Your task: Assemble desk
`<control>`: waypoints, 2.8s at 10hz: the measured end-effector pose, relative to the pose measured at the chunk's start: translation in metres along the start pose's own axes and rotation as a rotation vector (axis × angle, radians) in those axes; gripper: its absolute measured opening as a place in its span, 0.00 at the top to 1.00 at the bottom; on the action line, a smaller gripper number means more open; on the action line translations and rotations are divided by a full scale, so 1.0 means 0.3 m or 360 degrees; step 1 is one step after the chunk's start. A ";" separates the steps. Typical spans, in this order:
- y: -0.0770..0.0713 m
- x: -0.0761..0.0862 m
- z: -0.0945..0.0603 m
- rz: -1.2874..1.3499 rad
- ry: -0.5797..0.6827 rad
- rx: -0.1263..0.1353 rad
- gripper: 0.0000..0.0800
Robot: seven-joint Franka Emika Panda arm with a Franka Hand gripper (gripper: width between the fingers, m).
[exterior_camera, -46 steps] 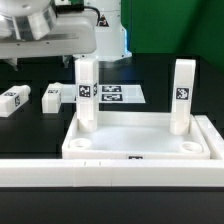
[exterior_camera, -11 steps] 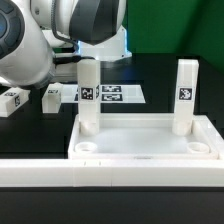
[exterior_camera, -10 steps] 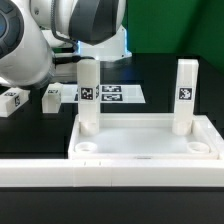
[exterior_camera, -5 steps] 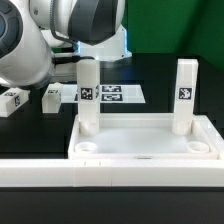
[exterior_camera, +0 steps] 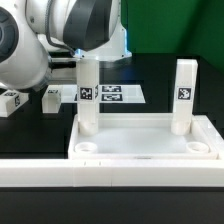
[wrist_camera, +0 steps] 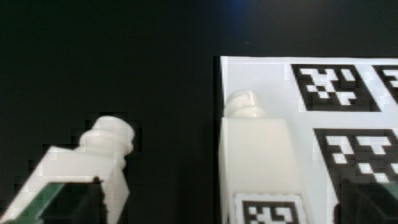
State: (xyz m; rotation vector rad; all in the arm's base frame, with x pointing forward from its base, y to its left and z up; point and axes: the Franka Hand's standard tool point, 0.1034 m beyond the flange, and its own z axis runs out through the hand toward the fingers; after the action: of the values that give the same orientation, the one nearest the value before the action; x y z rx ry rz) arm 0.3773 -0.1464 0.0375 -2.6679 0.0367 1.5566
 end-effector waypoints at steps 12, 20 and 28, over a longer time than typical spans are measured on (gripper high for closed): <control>-0.018 0.028 0.017 -0.0025 0.0015 -0.0018 0.19; -0.023 0.050 0.037 -0.0032 0.0013 -0.0030 0.19; -0.021 0.050 0.038 -0.0032 0.0012 -0.0029 0.64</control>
Offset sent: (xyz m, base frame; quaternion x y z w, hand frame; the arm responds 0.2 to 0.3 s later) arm 0.0071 0.0068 -0.0014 -0.0053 -0.0010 0.0026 1.0000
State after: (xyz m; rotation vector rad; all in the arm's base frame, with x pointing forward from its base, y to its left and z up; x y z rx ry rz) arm 0.3752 -0.1392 0.0191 -2.6794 -0.0038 1.5486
